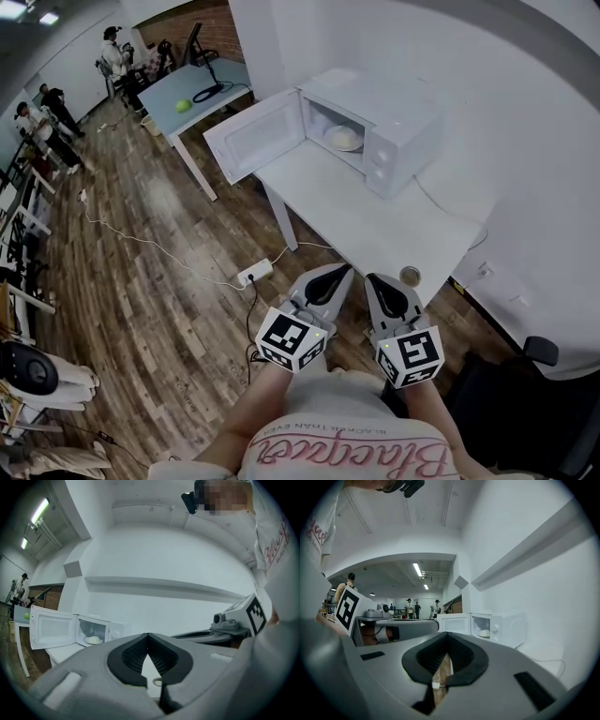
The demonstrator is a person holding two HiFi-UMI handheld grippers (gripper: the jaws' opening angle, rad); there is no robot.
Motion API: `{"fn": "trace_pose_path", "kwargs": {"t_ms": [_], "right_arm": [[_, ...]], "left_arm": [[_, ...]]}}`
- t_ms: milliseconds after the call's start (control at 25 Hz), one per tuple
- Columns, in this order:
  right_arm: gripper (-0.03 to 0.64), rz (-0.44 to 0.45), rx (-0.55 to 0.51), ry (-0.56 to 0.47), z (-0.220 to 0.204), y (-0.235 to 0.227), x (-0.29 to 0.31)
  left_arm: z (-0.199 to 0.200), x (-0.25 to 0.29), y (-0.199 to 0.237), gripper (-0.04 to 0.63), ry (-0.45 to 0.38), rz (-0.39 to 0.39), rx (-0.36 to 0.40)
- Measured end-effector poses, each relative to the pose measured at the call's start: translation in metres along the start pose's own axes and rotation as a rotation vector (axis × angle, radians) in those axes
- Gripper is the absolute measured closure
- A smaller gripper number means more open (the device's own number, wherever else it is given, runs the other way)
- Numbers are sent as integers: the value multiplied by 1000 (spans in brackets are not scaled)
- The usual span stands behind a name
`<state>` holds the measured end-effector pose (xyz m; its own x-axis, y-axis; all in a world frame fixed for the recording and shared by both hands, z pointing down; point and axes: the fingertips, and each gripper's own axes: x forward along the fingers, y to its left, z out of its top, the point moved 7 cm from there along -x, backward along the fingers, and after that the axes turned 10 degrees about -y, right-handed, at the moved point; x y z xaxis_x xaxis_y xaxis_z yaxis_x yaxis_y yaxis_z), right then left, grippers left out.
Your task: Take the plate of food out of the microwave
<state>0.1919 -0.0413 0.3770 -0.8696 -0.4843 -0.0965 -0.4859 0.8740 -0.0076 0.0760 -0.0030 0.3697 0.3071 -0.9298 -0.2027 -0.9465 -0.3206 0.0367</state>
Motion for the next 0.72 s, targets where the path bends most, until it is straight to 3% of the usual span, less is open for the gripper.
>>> {"fn": "trace_pose_path", "kwargs": {"t_ms": [720], "right_arm": [[606,11,-2,38,-14,4,36]], "left_arm": [[-8,0,43,592,-6,36,-38]]}}
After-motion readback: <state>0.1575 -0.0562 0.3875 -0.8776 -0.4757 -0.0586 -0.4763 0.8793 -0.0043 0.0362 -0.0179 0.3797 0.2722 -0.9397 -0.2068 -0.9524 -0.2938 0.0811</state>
